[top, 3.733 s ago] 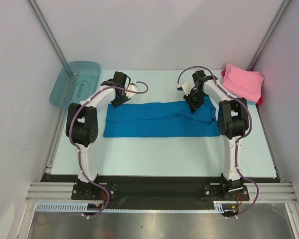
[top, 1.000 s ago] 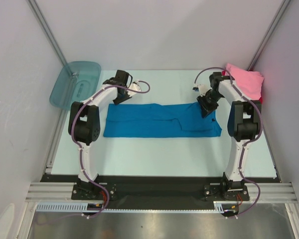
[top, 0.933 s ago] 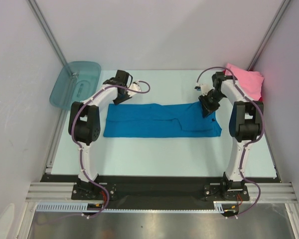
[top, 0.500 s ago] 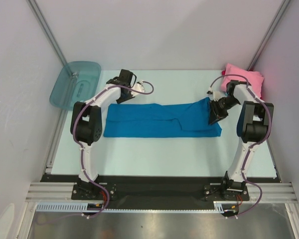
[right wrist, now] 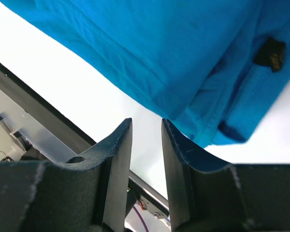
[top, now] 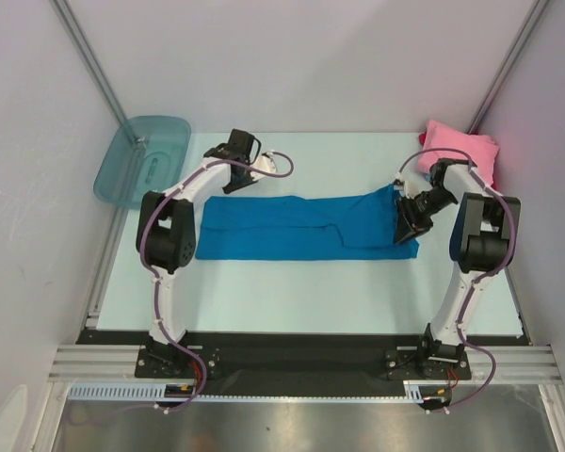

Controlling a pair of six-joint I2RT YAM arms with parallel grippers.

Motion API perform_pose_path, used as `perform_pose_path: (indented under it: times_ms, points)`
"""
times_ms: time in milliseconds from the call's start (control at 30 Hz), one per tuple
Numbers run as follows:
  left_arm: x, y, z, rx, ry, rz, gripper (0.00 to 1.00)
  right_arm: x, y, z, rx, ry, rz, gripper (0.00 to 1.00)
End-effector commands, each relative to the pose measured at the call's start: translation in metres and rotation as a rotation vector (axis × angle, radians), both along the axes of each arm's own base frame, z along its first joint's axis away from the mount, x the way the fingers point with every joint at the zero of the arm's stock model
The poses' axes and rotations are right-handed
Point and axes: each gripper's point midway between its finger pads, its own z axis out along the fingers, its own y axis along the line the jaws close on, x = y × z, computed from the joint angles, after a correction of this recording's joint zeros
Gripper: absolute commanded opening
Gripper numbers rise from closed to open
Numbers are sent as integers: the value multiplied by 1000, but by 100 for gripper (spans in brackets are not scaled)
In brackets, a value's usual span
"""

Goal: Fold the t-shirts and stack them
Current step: Fold the tshirt

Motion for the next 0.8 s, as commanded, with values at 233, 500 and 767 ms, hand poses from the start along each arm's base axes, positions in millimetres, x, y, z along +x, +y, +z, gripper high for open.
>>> perform_pose_path:
  times_ms: [233,500,767]
  points:
    - [9,-8,7,-4,-29,-15,41,-5,-19,18,-21,-35,-40,36]
    - [8,-10,7,-10,-27,-17,41,-3,-18,4,-6,-13,-51,33]
    - [9,-10,8,-13,-32,-15,41,2,-14,-8,6,1,-57,33]
